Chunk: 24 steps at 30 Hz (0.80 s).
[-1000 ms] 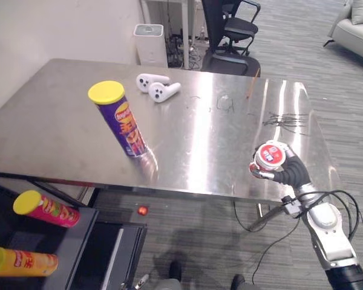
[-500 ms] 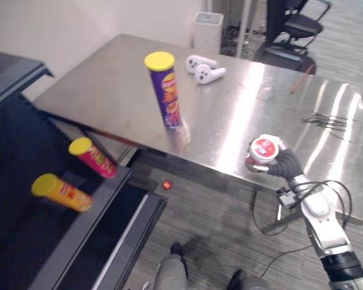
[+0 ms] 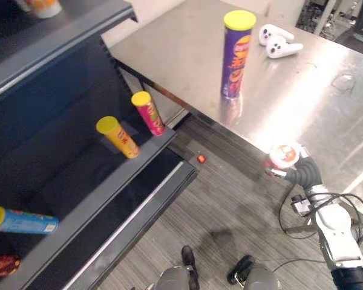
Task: Put the gum and the chips on the shelf.
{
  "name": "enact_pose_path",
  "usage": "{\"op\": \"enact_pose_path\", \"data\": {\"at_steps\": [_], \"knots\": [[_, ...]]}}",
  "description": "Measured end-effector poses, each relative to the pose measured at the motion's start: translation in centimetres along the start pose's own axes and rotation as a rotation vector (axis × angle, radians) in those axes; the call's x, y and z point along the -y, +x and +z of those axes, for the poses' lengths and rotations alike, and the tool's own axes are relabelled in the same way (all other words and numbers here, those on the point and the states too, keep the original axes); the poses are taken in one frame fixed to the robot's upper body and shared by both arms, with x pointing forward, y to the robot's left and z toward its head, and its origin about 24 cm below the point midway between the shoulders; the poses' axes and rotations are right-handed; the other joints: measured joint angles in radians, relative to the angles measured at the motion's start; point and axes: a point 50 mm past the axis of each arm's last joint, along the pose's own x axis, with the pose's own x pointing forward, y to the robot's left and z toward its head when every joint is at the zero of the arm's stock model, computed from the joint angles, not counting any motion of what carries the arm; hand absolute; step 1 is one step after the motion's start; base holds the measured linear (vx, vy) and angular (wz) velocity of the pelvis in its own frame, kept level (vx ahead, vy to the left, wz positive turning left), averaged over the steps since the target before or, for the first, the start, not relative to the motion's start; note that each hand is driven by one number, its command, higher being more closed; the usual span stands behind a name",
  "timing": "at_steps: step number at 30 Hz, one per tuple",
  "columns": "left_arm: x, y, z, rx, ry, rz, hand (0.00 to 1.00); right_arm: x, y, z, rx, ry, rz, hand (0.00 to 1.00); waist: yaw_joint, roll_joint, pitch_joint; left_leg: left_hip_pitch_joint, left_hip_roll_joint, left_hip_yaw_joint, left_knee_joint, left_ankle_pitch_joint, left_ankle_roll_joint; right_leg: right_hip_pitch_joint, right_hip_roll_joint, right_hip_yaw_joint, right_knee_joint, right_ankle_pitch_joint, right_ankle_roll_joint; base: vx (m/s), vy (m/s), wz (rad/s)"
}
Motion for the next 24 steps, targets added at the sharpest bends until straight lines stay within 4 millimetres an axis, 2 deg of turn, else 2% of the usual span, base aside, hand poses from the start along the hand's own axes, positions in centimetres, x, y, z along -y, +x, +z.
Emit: {"op": "enact_pose_path", "data": {"at_steps": [9, 14, 18, 20, 22, 23, 24], "knots": [[-0.4, 0.1, 0.5, 0.000, 0.007, 0.007, 0.00, -1.0, 0.0, -0.3, -0.010, 0.011, 0.020, 1.00, 0.005, -0.018, 0.010, 0.000, -0.028, -0.050, -0.032, 0.020, 0.026, 0.020, 0.002, 0.018, -0.042, 0.041, -0.012, -0.01, 0.087, 0.18], [-0.5, 0.1, 0.6, -0.004, 0.007, 0.009, 0.00, -1.6, 0.9, 0.2, 0.021, 0.007, 0.045, 1.00, 0.026, -0.026, 0.016, 0.000, -0.029, -0.051, -0.032, 0.023, 0.029, 0.019, 0.006, 0.035, -0.048, 0.040, -0.012, 0.01, 0.025, 0.00], [-0.6, 0.1, 0.7, 0.000, -0.032, 0.016, 0.00, -2.1, 1.7, 0.7, 0.054, 0.005, 0.074, 1.00, 0.030, -0.034, 0.023, 0.000, -0.031, -0.051, -0.027, 0.023, 0.029, 0.020, 0.007, 0.037, -0.048, 0.042, -0.009, 0.03, 0.020, -0.01], [-0.6, 0.1, 0.9, 0.009, -0.030, 0.015, 0.00, -2.5, 1.8, 0.7, 0.054, 0.011, 0.090, 1.00, 0.034, -0.042, 0.030, -0.002, -0.035, -0.058, -0.017, 0.018, 0.029, 0.024, 0.000, 0.035, -0.036, 0.043, -0.007, 0.04, 0.031, 0.18], [-0.7, 0.2, 1.3, 0.025, -0.032, 0.014, 0.00, -2.8, 1.6, 0.2, 0.030, 0.017, 0.108, 1.00, 0.029, -0.054, 0.045, -0.019, -0.036, -0.103, 0.028, -0.011, 0.040, 0.029, -0.030, 0.059, 0.033, 0.044, -0.009, 0.01, 0.010, 0.56], [-0.7, 0.2, 1.4, 0.029, -0.034, 0.015, 0.00, -3.1, 1.5, -0.2, 0.012, 0.021, 0.121, 1.00, 0.029, -0.057, 0.052, -0.025, -0.037, -0.130, 0.055, -0.026, 0.047, 0.018, -0.031, 0.134, 0.076, 0.048, -0.052, 0.01, 0.036, 0.89], [-0.6, 0.2, 1.6, 0.035, -0.034, 0.008, 0.00, -3.3, 1.2, -0.5, -0.003, 0.026, 0.136, 1.00, 0.020, -0.050, 0.058, -0.050, -0.031, -0.184, 0.117, -0.050, 0.056, -0.029, -0.016, 0.289, 0.173, 0.076, -0.157, 0.04, 0.031, 1.07]]}}
